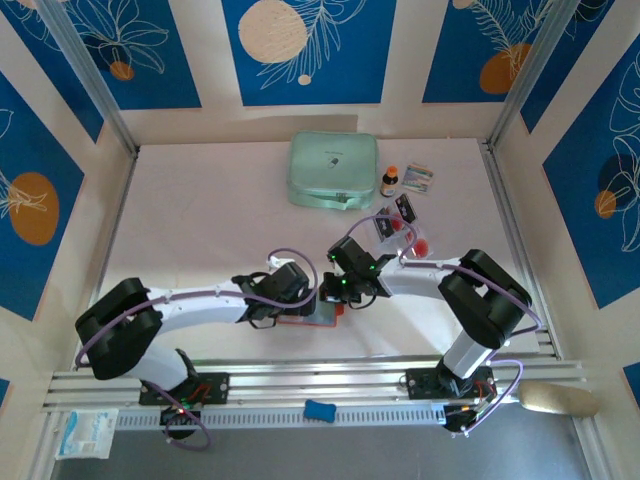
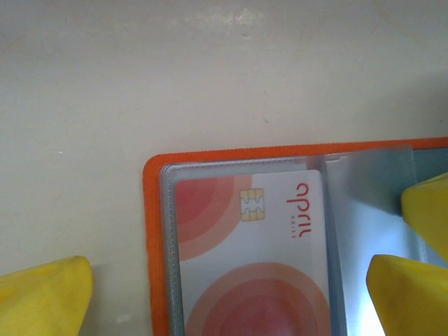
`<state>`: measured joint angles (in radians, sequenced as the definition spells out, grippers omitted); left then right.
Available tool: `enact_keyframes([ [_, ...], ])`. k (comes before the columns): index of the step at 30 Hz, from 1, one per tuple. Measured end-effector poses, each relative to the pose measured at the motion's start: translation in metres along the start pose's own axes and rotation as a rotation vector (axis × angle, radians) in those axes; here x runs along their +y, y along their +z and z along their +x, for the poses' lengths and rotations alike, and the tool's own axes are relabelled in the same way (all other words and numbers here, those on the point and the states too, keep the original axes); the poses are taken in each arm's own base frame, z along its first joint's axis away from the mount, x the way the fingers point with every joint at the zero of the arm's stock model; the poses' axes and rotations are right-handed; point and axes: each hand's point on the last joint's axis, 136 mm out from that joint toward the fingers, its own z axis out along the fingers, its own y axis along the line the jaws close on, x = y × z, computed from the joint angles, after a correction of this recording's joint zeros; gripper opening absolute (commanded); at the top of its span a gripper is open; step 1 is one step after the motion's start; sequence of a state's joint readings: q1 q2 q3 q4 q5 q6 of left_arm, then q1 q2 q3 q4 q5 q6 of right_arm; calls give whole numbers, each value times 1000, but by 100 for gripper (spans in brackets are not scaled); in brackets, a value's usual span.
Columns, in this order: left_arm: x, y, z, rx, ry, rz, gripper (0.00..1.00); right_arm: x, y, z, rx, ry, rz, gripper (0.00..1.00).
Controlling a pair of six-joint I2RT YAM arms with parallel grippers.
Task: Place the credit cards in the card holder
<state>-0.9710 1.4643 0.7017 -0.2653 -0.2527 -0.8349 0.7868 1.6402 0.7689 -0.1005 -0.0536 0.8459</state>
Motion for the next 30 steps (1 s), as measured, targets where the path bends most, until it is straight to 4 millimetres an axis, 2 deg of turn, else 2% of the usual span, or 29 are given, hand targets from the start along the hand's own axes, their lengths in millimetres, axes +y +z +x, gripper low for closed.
enact_keyframes([
  [10, 4, 6, 5, 9, 10, -13, 99, 0, -1, 0, -1, 0, -1, 0],
  [16, 6, 7, 6, 5, 9, -16, 98, 11, -17, -4, -34, 0, -30, 14],
  [19, 6, 7, 6, 3, 9, -17, 97, 14, -24, -5, -51, 7, -48, 18],
  [27, 6, 7, 5, -2, 9, -17, 97, 4, -18, 2, -32, 41, -28, 20],
  [30, 7, 8, 5, -2, 8, -17, 97, 0, -12, 4, -21, 51, -16, 28],
])
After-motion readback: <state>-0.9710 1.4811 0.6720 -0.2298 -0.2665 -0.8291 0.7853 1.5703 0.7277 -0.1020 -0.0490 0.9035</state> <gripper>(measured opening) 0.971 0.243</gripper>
